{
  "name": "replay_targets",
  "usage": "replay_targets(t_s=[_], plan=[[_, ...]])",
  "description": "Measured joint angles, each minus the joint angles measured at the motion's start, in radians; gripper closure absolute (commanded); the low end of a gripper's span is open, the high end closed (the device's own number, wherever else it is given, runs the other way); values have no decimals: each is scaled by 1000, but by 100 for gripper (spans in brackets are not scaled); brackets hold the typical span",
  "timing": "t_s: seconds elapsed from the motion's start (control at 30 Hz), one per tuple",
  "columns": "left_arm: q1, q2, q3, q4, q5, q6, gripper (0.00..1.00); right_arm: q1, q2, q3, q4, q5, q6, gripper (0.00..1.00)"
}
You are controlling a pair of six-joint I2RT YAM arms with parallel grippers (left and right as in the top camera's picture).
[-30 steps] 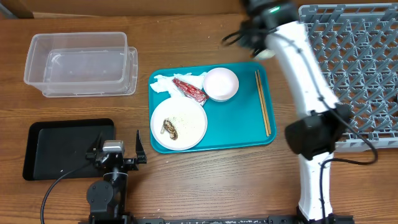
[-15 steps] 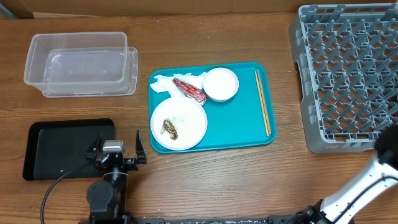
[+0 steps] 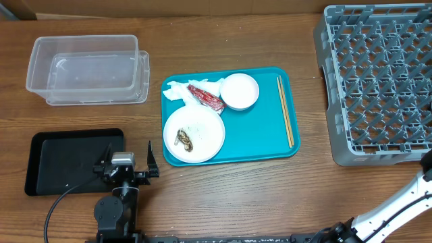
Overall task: Sort waste into correct bins and load items into the dishwasher
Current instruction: 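Lift the white paper cup and carry it toward the grey rack, then lower the cup upside down into the rack and open the right gripper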
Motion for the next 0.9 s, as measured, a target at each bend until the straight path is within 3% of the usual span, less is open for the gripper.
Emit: replay_targets(t_s=[0.4, 0.9], plan=[[0, 0, 0, 0, 0, 0, 0, 71, 3, -326, 481, 158, 137, 96], [0, 0, 0, 0, 0, 0, 0, 0, 72, -349, 477, 186, 293, 96]])
